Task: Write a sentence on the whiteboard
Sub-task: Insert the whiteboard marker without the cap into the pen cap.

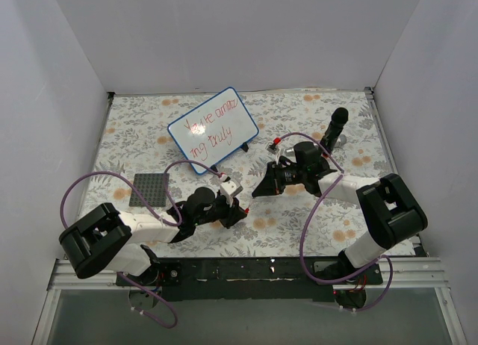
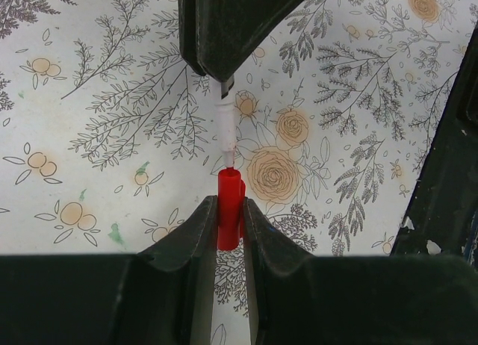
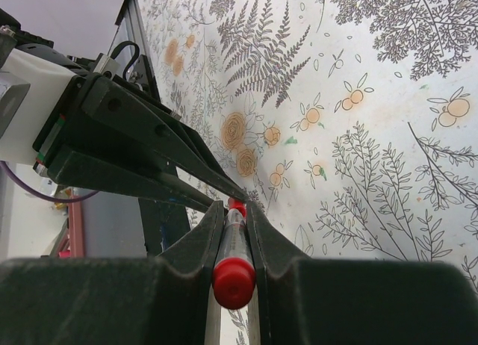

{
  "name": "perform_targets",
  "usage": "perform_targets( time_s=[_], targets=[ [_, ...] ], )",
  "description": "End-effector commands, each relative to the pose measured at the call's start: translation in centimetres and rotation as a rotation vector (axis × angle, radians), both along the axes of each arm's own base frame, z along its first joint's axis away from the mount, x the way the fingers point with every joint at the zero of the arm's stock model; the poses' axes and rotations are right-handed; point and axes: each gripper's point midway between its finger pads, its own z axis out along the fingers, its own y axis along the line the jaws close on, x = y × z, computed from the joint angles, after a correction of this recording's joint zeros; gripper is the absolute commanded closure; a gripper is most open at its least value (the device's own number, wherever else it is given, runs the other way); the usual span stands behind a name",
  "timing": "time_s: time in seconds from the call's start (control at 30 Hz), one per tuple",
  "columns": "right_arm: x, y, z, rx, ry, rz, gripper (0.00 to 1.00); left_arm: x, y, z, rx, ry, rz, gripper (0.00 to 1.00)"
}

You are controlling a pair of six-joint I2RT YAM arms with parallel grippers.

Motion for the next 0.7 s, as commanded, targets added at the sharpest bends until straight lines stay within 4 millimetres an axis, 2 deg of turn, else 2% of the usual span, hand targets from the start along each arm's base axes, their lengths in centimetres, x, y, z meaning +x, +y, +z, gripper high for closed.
perform_targets(
  time_s=[0.0, 0.33, 0.67],
  targets=[
    [0.1, 0.3, -0.1, 0.003, -0.020, 0.014, 0.99, 0.3, -0.2, 1.5, -0.048, -0.039, 0.009, 1.00],
    [-0.2, 0.5, -0.4, 0.001, -0.014, 0.027, 0.99, 0.3, -0.3, 2.0, -0.079, -0.042, 0.022, 1.00],
    [-1.1, 1.1, -0.5, 0.014, 0.004, 0.068, 0.99, 1.9, -0.8, 3.4, -0.130, -0.063, 0.094, 0.99]
  ],
)
